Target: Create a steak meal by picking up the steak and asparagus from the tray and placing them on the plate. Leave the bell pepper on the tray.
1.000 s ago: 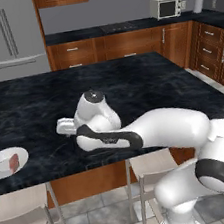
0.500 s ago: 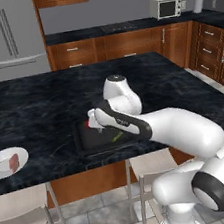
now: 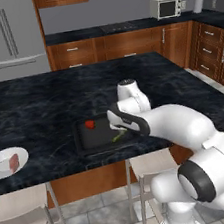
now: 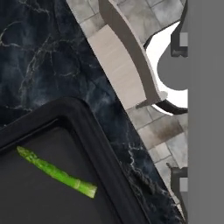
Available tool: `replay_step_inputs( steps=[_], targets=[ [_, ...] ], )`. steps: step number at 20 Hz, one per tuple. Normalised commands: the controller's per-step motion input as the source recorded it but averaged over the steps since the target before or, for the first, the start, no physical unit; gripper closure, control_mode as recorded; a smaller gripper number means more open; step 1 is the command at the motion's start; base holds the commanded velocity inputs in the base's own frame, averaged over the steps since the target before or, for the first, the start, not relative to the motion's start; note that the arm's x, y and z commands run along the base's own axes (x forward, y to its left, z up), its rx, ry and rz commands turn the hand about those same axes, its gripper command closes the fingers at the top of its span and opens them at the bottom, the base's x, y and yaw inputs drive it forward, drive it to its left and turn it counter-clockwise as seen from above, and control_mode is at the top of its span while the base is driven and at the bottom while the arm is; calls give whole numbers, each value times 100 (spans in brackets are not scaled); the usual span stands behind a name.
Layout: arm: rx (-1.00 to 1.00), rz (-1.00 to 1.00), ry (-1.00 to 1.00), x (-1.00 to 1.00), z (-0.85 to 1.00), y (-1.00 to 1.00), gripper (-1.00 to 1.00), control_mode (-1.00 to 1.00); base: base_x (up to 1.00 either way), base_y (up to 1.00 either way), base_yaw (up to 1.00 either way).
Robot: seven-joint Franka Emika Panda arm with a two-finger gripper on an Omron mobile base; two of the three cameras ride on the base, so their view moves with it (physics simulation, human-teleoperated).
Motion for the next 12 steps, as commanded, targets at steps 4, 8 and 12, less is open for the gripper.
replay_step_inputs(
  steps=[4, 8, 12],
  targets=[
    [2, -12, -13, 54, -25, -3, -100, -100, 0, 0, 0],
    [5, -7, -14, 46, -6, 0, -100, -100, 0, 0, 0],
    [0, -3, -6, 24, -29, 0, -100, -100, 0, 0, 0]
  ],
)
